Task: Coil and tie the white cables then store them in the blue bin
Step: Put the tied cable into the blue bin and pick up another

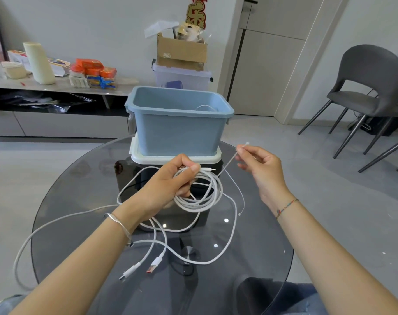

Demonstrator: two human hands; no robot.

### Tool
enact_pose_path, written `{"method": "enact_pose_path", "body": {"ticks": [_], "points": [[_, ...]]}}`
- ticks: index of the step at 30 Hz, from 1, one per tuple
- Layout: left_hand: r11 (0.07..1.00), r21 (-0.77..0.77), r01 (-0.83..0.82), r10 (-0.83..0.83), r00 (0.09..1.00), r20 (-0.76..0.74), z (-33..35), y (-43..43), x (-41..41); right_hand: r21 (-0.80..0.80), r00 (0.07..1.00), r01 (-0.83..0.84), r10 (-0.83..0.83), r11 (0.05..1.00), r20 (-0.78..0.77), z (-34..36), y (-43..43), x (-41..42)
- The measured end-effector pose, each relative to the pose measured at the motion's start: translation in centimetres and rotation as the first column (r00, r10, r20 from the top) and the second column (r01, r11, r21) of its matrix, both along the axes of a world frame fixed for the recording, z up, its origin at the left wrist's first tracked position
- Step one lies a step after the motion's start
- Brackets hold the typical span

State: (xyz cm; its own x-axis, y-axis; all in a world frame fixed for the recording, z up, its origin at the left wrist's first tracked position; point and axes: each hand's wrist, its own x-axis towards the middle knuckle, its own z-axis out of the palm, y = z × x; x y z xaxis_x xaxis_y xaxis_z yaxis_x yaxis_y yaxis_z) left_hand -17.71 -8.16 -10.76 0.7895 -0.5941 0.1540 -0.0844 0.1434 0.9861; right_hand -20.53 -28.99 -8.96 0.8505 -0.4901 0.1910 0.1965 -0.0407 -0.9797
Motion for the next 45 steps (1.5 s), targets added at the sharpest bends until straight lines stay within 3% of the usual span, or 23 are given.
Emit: {"method": "enact_pose_path", "body": {"ticks": [8,12,17,24,28,33,36,45], "points": [[0.999,0.029,0.039,-0.040,0.999,0.026,1.2,1.4,0.0,0.196,0.996,-0.083,0.075,0.977,0.048,0.4,2.5,1.4],[0.994,0.080,0.080,-0.083,0.996,0.036,1.5,1.7,-0.2,0.210,0.996,-0.079,0.070,0.974,0.050,0.7,3.1,1.9],[0.988,0.115,0.107,-0.113,0.992,0.051,1.5,1.9,-0.5,0.196,0.981,-0.183,0.193,0.963,-0.033,0.2,4.5,1.9],[0.984,0.128,0.125,-0.133,0.990,0.055,1.5,1.9,-0.6,0.341,0.993,0.103,-0.117,0.935,0.019,0.1,2.5,2.2],[0.985,0.110,0.135,-0.139,0.990,0.025,1.4,2.0,-0.5,0.327,0.996,0.085,-0.075,0.941,-0.044,-0.8,1.8,2.3],[0.986,0.069,0.149,-0.149,0.989,-0.017,1.4,1.9,-0.5,0.248,0.978,-0.119,0.156,0.961,-0.138,-1.2,3.3,2.1],[0.980,0.139,0.142,-0.147,0.989,0.027,1.2,1.8,-0.5,0.236,0.951,-0.228,0.268,0.945,-0.155,-0.7,4.8,1.8],[0.981,0.190,0.043,-0.046,0.999,0.011,0.1,1.7,0.1,0.092,0.908,-0.302,0.315,0.949,-0.277,-0.1,6.3,1.0]]}}
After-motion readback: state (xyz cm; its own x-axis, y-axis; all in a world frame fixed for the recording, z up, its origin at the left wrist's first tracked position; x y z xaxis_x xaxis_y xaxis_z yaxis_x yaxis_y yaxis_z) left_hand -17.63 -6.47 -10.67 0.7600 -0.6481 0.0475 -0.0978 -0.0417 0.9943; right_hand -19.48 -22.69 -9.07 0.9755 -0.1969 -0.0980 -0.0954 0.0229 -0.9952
